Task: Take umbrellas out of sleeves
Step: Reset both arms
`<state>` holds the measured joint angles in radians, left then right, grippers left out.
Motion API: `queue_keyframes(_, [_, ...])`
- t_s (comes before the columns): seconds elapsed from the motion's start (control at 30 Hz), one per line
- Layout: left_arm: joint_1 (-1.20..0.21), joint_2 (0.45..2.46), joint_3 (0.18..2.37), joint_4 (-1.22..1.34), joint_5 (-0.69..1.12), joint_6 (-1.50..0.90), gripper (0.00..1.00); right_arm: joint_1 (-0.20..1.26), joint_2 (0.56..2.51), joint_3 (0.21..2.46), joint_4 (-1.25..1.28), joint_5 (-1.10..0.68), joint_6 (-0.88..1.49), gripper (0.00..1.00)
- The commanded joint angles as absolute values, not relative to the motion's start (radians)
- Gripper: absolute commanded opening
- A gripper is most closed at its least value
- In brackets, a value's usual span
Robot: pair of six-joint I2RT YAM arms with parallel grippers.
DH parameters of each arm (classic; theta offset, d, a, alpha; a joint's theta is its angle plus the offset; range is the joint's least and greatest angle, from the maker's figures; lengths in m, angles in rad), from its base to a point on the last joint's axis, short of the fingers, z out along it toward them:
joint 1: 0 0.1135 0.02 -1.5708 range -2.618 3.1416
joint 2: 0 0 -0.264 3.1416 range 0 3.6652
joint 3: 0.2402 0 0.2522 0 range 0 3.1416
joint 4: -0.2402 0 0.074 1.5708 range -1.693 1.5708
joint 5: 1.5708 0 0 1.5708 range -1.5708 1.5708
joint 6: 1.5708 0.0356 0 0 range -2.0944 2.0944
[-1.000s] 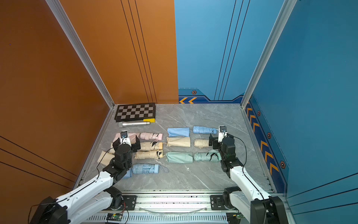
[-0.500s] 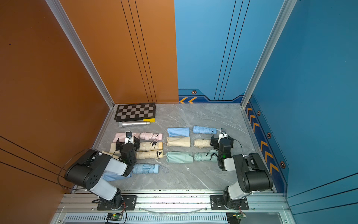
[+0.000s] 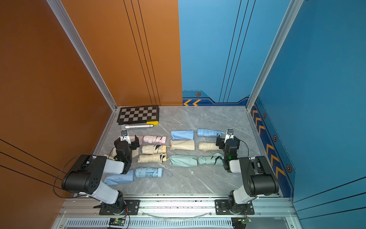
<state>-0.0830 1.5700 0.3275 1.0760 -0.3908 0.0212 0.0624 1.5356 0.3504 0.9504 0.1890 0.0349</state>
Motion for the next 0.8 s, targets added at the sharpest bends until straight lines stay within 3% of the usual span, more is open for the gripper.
queue_keyframes(0.0, [-0.118, 1.571, 0.332, 1.028, -0.388, 0.028, 0.98, 0.057, 1.546, 0.364, 0.927, 0.215, 0.055, 1.00])
queue_keyframes(0.77, [-0.105, 1.575, 0.346, 1.012, -0.393, 0.017, 0.98, 0.048, 1.546, 0.368, 0.917, 0.196, 0.060, 1.00])
